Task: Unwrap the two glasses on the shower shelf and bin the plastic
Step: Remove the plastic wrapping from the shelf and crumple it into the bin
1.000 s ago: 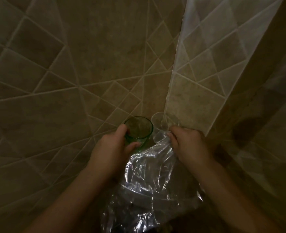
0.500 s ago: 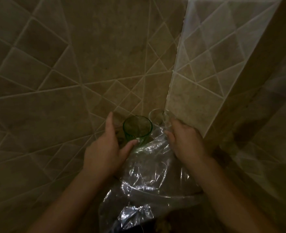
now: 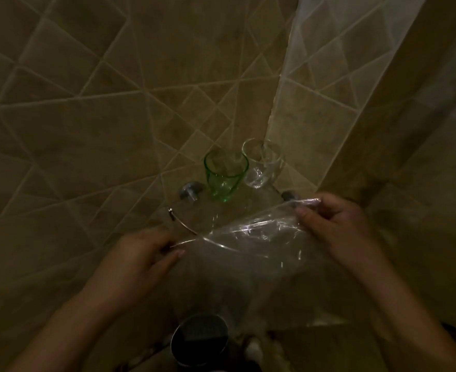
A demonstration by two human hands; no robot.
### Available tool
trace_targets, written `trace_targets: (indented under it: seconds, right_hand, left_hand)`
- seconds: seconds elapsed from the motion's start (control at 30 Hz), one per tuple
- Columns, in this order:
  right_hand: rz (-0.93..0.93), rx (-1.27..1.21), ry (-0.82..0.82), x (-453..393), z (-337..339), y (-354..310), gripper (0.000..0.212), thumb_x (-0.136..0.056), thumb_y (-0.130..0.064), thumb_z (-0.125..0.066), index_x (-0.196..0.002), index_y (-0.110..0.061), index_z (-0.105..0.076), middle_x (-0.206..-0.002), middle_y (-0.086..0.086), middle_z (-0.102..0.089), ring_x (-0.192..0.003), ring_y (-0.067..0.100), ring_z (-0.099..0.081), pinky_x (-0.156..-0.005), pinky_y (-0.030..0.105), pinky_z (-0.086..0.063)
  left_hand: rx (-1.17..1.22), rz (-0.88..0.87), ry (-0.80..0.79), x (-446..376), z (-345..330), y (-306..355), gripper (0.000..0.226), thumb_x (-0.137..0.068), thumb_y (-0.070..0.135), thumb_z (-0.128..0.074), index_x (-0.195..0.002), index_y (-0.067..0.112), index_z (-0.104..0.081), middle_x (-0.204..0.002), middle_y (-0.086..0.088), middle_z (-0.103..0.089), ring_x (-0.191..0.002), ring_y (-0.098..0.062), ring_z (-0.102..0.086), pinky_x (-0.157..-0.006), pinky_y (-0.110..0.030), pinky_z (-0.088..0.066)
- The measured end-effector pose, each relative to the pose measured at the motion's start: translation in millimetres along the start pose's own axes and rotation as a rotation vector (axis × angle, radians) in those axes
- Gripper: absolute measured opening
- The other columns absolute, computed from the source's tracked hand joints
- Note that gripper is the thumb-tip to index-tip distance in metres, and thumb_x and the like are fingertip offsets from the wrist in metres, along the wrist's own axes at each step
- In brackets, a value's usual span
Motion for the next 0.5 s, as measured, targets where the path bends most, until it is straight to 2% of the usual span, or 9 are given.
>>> trace_targets:
  seconds: [0.07, 0.17, 0.23, 0.3, 0.33, 0.37, 0.43, 0.47, 0.5]
  right_hand:
    - [-0.045, 0.0, 0.008, 14, 6, 4, 0.004, -0.079, -0.022, -0.071, -0.075, -0.022, -0.071, -0.061, -0.01, -0.071, -0.05, 0.0, -0.059, -0.047, 0.012, -0.045]
    - [-0.097, -0.029, 0.038, 36, 9, 13, 0.027, -0.072, -0.04, -0.066, -0.065, -0.014, -0.067, -0.051, -0.004, -0.066, -0.043, 0.004, -0.054, -0.041, 0.015, -0.043]
    - [-0.122, -0.005, 0.036, 49, 7, 19, 0.035, -0.072, -0.043, -0.062, -0.06, -0.011, -0.064, -0.046, -0.004, -0.061, -0.039, 0.002, -0.049, -0.039, 0.013, -0.039]
    - [-0.133, -0.041, 0.005, 59, 6, 24, 0.024, -0.075, -0.037, -0.062, -0.066, -0.016, -0.067, -0.05, -0.008, -0.065, -0.042, -0.002, -0.052, -0.041, 0.01, -0.04]
    - [-0.138, -0.075, -0.025, 65, 6, 26, 0.01, -0.077, -0.032, -0.065, -0.075, -0.022, -0.068, -0.059, -0.013, -0.07, -0.049, -0.003, -0.059, -0.045, 0.009, -0.043]
    - [-0.151, -0.125, -0.072, 69, 7, 28, 0.016, -0.076, -0.027, -0.071, -0.091, -0.029, -0.067, -0.074, -0.017, -0.074, -0.061, -0.002, -0.065, -0.051, 0.009, -0.047]
    - [-0.179, -0.239, -0.208, 78, 7, 30, 0.072, -0.062, -0.026, -0.084, -0.125, -0.031, -0.051, -0.102, -0.014, -0.073, -0.085, 0.008, -0.071, -0.061, 0.018, -0.054]
    - [-0.182, -0.26, -0.253, 80, 7, 30, 0.089, -0.056, -0.022, -0.087, -0.133, -0.029, -0.043, -0.107, -0.01, -0.073, -0.088, 0.013, -0.071, -0.062, 0.022, -0.056]
    - [-0.179, -0.279, -0.288, 82, 7, 30, 0.094, -0.055, -0.013, -0.086, -0.136, -0.026, -0.04, -0.104, -0.007, -0.074, -0.086, 0.015, -0.072, -0.062, 0.023, -0.056]
  left_hand:
    - [0.132, 0.054, -0.027, 12, 3, -7, 0.023, -0.085, 0.04, -0.063, -0.068, 0.026, -0.064, -0.062, 0.011, -0.058, -0.062, 0.007, -0.055, -0.054, -0.007, -0.036]
    - [0.5, 0.219, -0.015, 24, 3, -13, 0.006, -0.078, 0.027, -0.069, -0.074, 0.026, -0.073, -0.07, 0.012, -0.072, -0.061, 0.008, -0.06, -0.056, -0.005, -0.042]
    - [0.614, 0.285, 0.008, 32, 0, -11, 0.009, -0.074, 0.022, -0.066, -0.077, 0.021, -0.075, -0.068, 0.01, -0.074, -0.06, 0.006, -0.063, -0.056, -0.004, -0.043]
    - [0.695, 0.327, 0.028, 40, -2, -8, 0.009, -0.077, 0.018, -0.066, -0.077, 0.018, -0.075, -0.069, 0.006, -0.075, -0.062, 0.004, -0.065, -0.056, -0.005, -0.045]
    - [0.723, 0.333, 0.031, 44, -2, -6, 0.01, -0.078, 0.018, -0.065, -0.077, 0.018, -0.075, -0.072, 0.005, -0.076, -0.065, 0.002, -0.067, -0.057, -0.006, -0.046]
    - [0.743, 0.341, 0.027, 48, -3, -4, 0.011, -0.079, 0.02, -0.065, -0.077, 0.019, -0.075, -0.075, 0.003, -0.076, -0.068, -0.001, -0.068, -0.059, -0.007, -0.048]
    - [0.759, 0.356, 0.029, 55, -5, -1, 0.012, -0.08, 0.023, -0.064, -0.078, 0.019, -0.075, -0.08, -0.001, -0.077, -0.075, -0.007, -0.07, -0.064, -0.011, -0.051]
    - [0.769, 0.365, 0.049, 58, -5, 1, 0.012, -0.08, 0.023, -0.064, -0.078, 0.018, -0.075, -0.08, -0.002, -0.076, -0.077, -0.009, -0.07, -0.065, -0.012, -0.052]
    - [0.778, 0.376, 0.087, 62, -4, 2, 0.012, -0.081, 0.023, -0.063, -0.077, 0.018, -0.074, -0.079, -0.002, -0.076, -0.076, -0.009, -0.069, -0.066, -0.012, -0.052]
Point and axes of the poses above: each hand's wrist, its own x-axis away from the middle knuckle, its own z-axis out of the back of the hand, y = z × x, the point moved 6 cm from there along -x, towards the middle knuckle
